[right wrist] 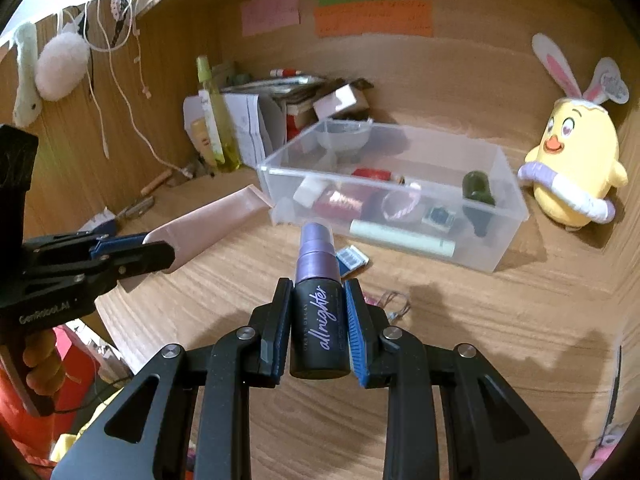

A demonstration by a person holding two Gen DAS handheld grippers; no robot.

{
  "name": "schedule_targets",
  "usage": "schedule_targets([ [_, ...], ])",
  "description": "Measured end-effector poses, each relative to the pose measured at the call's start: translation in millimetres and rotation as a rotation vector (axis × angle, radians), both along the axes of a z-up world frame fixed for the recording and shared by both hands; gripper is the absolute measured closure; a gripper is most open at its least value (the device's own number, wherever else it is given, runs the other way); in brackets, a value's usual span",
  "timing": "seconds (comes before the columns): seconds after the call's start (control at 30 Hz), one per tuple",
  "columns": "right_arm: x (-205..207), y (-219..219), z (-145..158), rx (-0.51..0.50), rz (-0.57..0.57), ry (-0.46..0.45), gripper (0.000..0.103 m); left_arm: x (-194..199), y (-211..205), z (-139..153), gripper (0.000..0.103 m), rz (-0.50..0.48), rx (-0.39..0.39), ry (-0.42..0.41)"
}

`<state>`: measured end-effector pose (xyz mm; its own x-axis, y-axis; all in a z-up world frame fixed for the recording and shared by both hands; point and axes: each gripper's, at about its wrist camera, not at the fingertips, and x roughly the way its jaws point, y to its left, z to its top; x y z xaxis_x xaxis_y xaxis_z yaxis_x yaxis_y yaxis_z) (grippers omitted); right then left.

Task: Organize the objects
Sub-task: 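Grasp the pale pink tube with the left tool while the right tool grasps the purple spray bottle, then carry the tube and spray bottle into the clear box and release them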

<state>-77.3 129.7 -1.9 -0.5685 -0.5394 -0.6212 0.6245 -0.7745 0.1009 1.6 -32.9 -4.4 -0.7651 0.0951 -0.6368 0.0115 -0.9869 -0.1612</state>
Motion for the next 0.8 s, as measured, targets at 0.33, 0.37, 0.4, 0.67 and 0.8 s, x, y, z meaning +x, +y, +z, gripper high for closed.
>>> schedule_targets([
  [0.33,-18.4,8.8,25.3,-0.029,-0.027,0.065,0.08,-9.8,9.2,29.5,0.083,-0.001,-0.016,0.079],
  [0.37,-21.7,9.2,27.3,-0.034,-0.03,0.069,0.08,-12.0,9.7,32.0,0.084,0.0,-0.019,0.084],
  [0.4,-24.1,9.9,28.6,-0.037,-0.032,0.071,0.08,-15.1,9.9,34.3,0.084,0.0,-0.02,0.088],
  [0.67,-49.5,9.0,36.9,-0.031,-0.04,0.092,0.08,-47.5,6.9,45.2,0.084,0.004,-0.015,0.109],
  [0.8,-68.0,7.6,40.2,-0.023,-0.052,0.094,0.08,-69.7,3.9,44.9,0.084,0.005,-0.018,0.104],
])
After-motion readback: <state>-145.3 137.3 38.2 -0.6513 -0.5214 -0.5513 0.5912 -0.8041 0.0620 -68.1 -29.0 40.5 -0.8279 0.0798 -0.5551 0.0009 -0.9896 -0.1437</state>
